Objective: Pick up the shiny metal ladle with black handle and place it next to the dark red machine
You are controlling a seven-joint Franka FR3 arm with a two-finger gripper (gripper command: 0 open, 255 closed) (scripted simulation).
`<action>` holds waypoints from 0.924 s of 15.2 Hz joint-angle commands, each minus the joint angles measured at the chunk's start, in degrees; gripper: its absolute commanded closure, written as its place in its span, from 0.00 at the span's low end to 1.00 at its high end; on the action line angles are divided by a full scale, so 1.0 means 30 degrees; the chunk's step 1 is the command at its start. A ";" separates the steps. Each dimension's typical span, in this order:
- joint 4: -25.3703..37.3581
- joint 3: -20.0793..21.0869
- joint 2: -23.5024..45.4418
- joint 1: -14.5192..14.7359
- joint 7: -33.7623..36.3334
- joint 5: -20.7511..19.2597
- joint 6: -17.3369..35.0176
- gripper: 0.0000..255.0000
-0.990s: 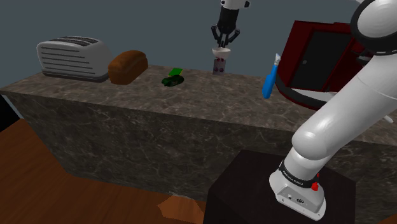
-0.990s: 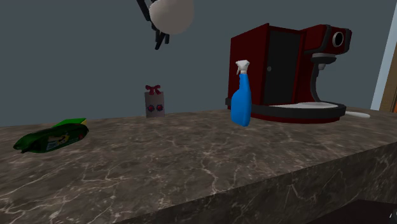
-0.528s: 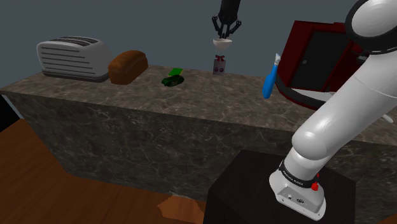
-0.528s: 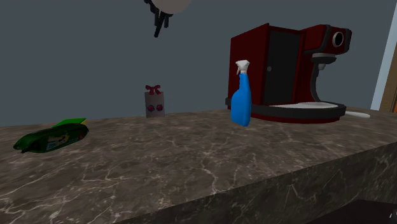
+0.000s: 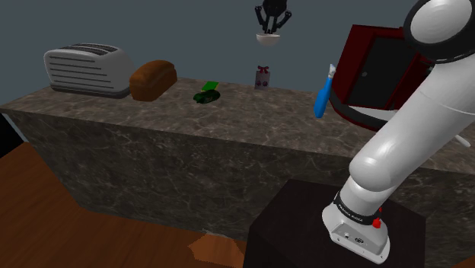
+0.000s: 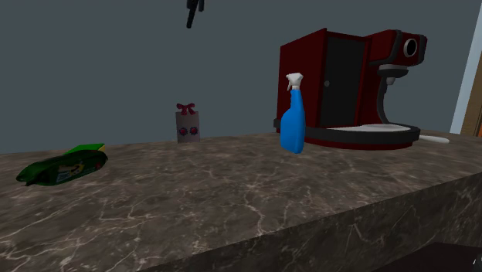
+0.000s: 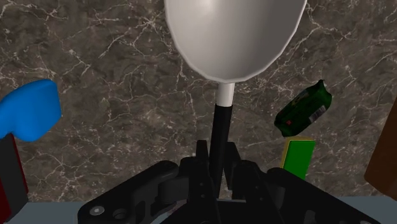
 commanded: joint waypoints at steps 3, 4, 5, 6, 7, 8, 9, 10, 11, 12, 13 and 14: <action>0.1914 0.0016 0.0667 0.0007 0.0013 -0.0025 -0.1250 1.00; 0.2405 0.0019 0.0842 0.0009 0.0015 -0.0031 -0.1566 1.00; 0.2911 0.0023 0.1026 0.0011 0.0016 -0.0037 -0.1888 1.00; 0.3434 0.0027 0.1221 0.0013 0.0018 -0.0045 -0.2216 1.00; 0.3975 0.0032 0.1426 0.0015 0.0019 -0.0053 -0.2552 1.00; 0.4536 0.0036 0.1644 0.0018 0.0021 -0.0061 -0.2895 1.00; 0.5119 0.0041 0.1874 0.0022 0.0023 -0.0071 -0.3248 1.00; 0.5728 0.0046 0.2119 0.0026 0.0025 -0.0081 -0.3612 1.00; 0.6364 0.0052 0.2381 0.0031 0.0028 -0.0092 -0.3987 1.00; 0.7034 0.0059 0.2661 0.0036 0.0030 -0.0105 -0.4376 1.00; 0.7741 0.0065 0.2963 0.0043 0.0033 -0.0119 -0.4782 1.00; 0.8492 0.0072 0.3290 0.0052 0.0036 -0.0135 -0.5207 1.00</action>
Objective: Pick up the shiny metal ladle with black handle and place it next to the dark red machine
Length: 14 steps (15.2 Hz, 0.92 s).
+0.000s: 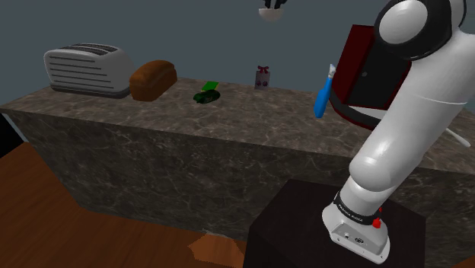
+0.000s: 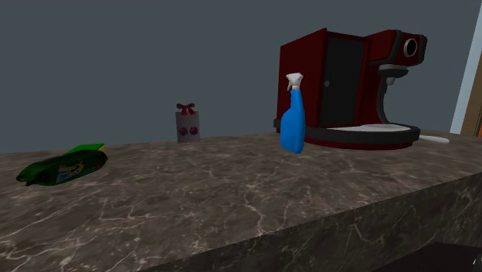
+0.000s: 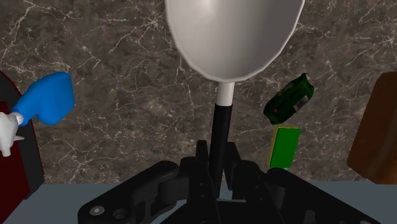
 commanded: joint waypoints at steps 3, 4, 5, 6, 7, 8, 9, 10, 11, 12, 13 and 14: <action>0.3530 0.0033 0.1610 0.0050 0.0016 -0.0082 -0.1931 1.00; 0.4611 0.0041 0.2121 0.0071 0.0019 -0.0111 -0.2502 1.00; 0.5871 0.0050 0.2729 0.0099 0.0022 -0.0147 -0.3154 1.00; 0.7444 0.0058 0.3509 0.0141 0.0023 -0.0196 -0.3948 1.00; 0.9907 0.0065 0.4776 0.0216 0.0018 -0.0279 -0.5144 1.00; 0.7117 -0.0072 0.3048 -0.0161 -0.0341 -0.0081 -0.4077 1.00; 0.5429 -0.0193 0.1922 -0.0504 -0.0717 0.0053 -0.3511 1.00; 0.4125 -0.0335 0.1008 -0.0815 -0.1106 0.0164 -0.3119 1.00; 0.3033 -0.0555 0.0212 -0.1048 -0.1507 0.0261 -0.2822 1.00; 0.2108 -0.0762 -0.0491 -0.1283 -0.1913 0.0336 -0.2601 1.00; 0.1297 -0.0989 -0.1128 -0.1492 -0.2324 0.0393 -0.2430 1.00; 0.0572 -0.1204 -0.1716 -0.1711 -0.2740 0.0436 -0.2295 1.00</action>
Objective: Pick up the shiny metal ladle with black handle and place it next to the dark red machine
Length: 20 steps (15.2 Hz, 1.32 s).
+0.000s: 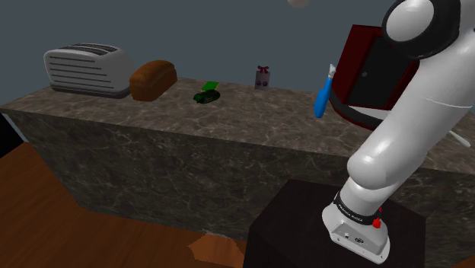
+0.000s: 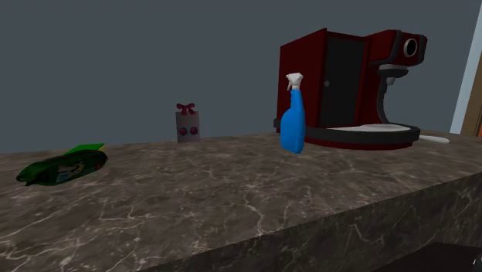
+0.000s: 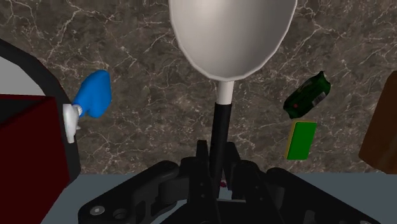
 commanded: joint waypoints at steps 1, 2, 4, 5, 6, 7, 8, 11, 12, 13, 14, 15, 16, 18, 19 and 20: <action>-0.1648 -0.0440 -0.1202 -0.0405 -0.0833 0.0088 0.0446 1.00; -0.2232 -0.0680 -0.1705 -0.0595 -0.1257 0.0102 0.0522 1.00; -0.3237 -0.1177 -0.2610 -0.0958 -0.2117 0.0095 0.0611 1.00; -0.3667 -0.1446 -0.3017 -0.1116 -0.2551 0.0072 0.0629 1.00; -0.4056 -0.1719 -0.3397 -0.1273 -0.2989 0.0040 0.0633 1.00; -0.4406 -0.1992 -0.3750 -0.1433 -0.3432 0.0000 0.0626 1.00; -0.4719 -0.2275 -0.4078 -0.1583 -0.3878 -0.0049 0.0607 1.00; -0.5456 -0.3155 -0.4917 -0.2022 -0.5243 -0.0240 0.0498 1.00; -0.5639 -0.3460 -0.5150 -0.2164 -0.5708 -0.0315 0.0448 1.00; -0.5792 -0.3774 -0.5361 -0.2300 -0.6178 -0.0396 0.0392 1.00; -0.5916 -0.4093 -0.5548 -0.2436 -0.6653 -0.0479 0.0331 1.00; -0.6011 -0.4424 -0.5713 -0.2560 -0.7133 -0.0568 0.0266 1.00; -0.6079 -0.4761 -0.5855 -0.2686 -0.7619 -0.0657 0.0197 1.00; -0.6709 -0.4989 -0.6234 -0.2789 -0.7972 -0.0797 0.0463 1.00; -0.7284 -0.4935 -0.6501 -0.2803 -0.7928 -0.0855 0.0780 1.00; -0.7842 -0.4885 -0.6757 -0.2820 -0.7889 -0.0909 0.1089 1.00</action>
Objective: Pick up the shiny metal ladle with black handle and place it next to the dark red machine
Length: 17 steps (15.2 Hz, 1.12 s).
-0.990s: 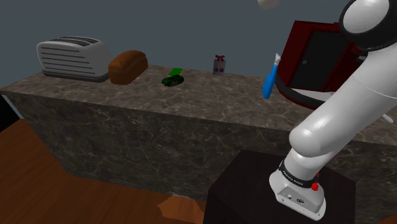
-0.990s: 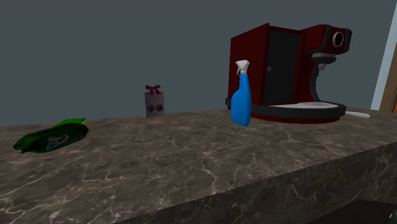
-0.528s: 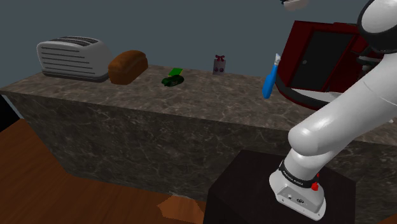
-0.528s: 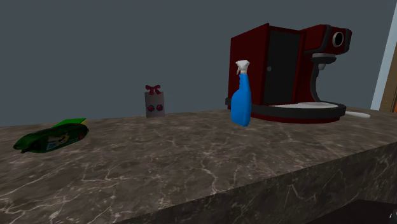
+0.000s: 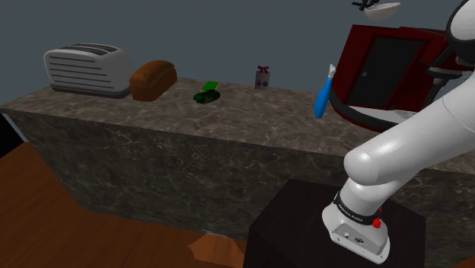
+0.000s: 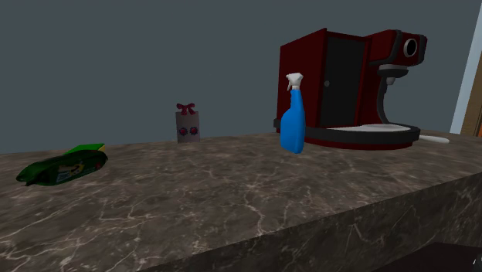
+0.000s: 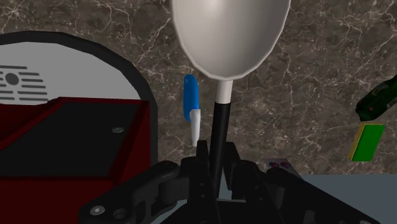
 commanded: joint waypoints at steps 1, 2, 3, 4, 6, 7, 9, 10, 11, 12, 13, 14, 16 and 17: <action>-0.1148 0.0063 -0.0538 -0.0045 0.0012 -0.0122 0.0626 1.00; -0.1676 0.0104 -0.0774 -0.0065 0.0046 -0.0169 0.0923 1.00; -0.2190 0.0142 -0.1003 -0.0084 0.0078 -0.0213 0.1214 1.00; -0.2692 0.0175 -0.1223 -0.0104 0.0107 -0.0255 0.1500 1.00; -0.3662 0.0233 -0.1641 -0.0145 0.0160 -0.0332 0.2060 1.00; -0.4131 0.0258 -0.1839 -0.0166 0.0183 -0.0368 0.2334 1.00; -0.5042 0.0299 -0.2218 -0.0208 0.0226 -0.0437 0.2872 1.00; -0.5484 0.0316 -0.2399 -0.0229 0.0246 -0.0469 0.3137 1.00; -0.5919 0.0331 -0.2574 -0.0250 0.0264 -0.0501 0.3399 1.00; -0.6346 0.0344 -0.2744 -0.0271 0.0281 -0.0531 0.3658 1.00; -0.6765 0.0355 -0.2909 -0.0292 0.0297 -0.0561 0.3915 1.00; -0.7178 0.0364 -0.3069 -0.0313 0.0311 -0.0591 0.4170 1.00; -0.7984 0.0377 -0.3375 -0.0355 0.0338 -0.0647 0.4674 1.00; -0.8378 0.0382 -0.3521 -0.0376 0.0350 -0.0675 0.4924 1.00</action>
